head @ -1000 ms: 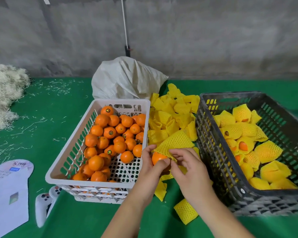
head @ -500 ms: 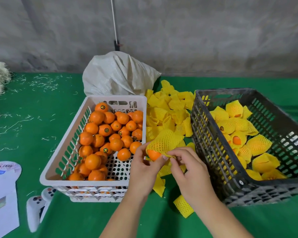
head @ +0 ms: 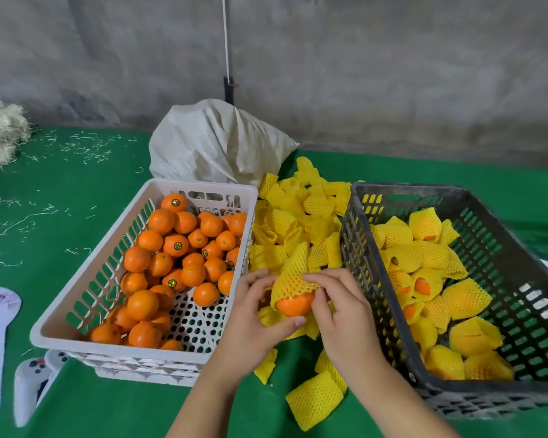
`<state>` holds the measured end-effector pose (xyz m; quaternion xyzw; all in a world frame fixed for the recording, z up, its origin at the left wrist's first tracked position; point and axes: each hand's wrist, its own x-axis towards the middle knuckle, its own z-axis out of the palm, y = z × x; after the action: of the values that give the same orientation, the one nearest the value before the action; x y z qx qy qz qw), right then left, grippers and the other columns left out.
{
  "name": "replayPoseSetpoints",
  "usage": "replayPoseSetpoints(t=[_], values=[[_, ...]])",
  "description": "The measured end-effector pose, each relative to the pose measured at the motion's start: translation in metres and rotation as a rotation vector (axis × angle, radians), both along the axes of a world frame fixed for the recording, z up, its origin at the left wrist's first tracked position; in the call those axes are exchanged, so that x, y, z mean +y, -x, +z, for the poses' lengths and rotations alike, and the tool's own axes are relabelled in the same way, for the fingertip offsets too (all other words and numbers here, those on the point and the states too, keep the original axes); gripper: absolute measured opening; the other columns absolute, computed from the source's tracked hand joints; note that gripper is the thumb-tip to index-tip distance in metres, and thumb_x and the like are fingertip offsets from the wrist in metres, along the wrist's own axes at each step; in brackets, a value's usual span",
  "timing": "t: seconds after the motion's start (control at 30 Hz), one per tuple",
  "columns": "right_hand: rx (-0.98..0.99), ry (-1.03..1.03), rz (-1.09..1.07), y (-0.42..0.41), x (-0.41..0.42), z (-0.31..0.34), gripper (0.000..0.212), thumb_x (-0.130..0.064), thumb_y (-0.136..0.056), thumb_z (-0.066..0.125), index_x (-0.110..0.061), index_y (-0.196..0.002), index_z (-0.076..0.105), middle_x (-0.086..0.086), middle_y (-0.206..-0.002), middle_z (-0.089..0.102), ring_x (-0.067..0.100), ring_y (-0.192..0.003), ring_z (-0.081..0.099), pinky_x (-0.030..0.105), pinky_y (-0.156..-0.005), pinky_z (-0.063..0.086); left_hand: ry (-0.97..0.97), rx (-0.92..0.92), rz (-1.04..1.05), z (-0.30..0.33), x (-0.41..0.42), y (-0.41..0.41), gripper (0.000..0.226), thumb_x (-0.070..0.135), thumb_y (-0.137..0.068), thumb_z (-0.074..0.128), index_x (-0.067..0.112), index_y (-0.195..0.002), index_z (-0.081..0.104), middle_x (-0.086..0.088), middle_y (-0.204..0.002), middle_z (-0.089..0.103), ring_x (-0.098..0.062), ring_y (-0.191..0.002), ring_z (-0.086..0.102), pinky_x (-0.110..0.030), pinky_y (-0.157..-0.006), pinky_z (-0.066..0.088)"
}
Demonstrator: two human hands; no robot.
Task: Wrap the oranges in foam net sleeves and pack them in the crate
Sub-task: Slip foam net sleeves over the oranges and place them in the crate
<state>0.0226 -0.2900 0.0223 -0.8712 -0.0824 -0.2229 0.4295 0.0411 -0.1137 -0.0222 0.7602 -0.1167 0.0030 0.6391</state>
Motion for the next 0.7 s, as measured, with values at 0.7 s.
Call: replayPoseSetpoints(t=[0.7], values=[[0.199, 0.19, 0.237, -0.01, 0.049, -0.016, 0.08, -0.037, -0.092, 0.055, -0.048, -0.159, 0.012, -0.023, -0.158, 0.018, 0.008, -0.139, 0.039, 0.038, -0.099, 0.053, 0.235, -0.034, 0.12, -0.022, 0.031, -0.024, 0.08, 0.018, -0.081, 0.082, 0.036, -0.148, 0.043, 0.011, -0.137, 0.061, -0.014, -0.126, 0.063, -0.026, -0.093, 0.056]])
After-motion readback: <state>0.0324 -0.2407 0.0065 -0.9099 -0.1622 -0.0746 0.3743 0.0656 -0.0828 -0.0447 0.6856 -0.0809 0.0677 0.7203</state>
